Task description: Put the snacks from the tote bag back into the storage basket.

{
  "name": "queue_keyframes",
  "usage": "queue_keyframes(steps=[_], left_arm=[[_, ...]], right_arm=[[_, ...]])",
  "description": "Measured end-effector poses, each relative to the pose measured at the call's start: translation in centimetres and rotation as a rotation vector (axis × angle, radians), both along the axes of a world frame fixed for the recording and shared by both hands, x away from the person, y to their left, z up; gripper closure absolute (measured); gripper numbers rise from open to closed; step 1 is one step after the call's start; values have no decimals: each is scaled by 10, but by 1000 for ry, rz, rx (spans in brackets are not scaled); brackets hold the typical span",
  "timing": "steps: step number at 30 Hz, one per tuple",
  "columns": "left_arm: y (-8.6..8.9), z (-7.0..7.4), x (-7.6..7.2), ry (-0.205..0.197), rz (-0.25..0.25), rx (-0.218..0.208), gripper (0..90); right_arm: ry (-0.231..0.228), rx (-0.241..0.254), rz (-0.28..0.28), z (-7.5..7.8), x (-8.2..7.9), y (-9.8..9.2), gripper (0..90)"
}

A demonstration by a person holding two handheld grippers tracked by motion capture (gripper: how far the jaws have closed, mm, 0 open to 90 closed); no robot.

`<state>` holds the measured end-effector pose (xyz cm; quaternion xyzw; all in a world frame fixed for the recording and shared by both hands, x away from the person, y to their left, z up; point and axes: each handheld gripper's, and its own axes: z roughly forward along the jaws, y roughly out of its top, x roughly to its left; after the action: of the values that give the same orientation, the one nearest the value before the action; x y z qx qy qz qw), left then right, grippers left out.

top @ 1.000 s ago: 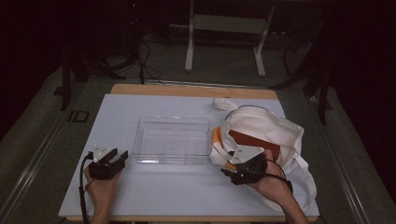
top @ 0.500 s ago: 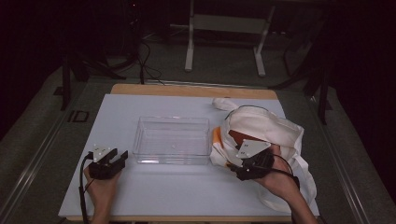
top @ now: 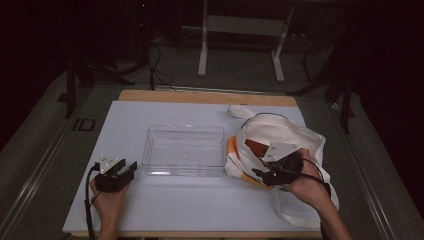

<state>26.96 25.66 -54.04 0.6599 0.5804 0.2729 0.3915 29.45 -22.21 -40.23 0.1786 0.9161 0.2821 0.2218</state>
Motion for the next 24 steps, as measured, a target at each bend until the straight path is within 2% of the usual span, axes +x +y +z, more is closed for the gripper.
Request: queue_keyframes(steps=[9, 17, 24], left_arm=[[0, 0, 0, 1, 0, -1, 531], [0, 0, 0, 1, 1, 0, 527], [0, 0, 0, 1, 1, -1, 527]], right_arm=[[16, -20, -7, 1, 7, -9, 353], [24, -24, -29, 3, 13, -20, 380], [29, -46, -48, 5, 19, -29, 380]])
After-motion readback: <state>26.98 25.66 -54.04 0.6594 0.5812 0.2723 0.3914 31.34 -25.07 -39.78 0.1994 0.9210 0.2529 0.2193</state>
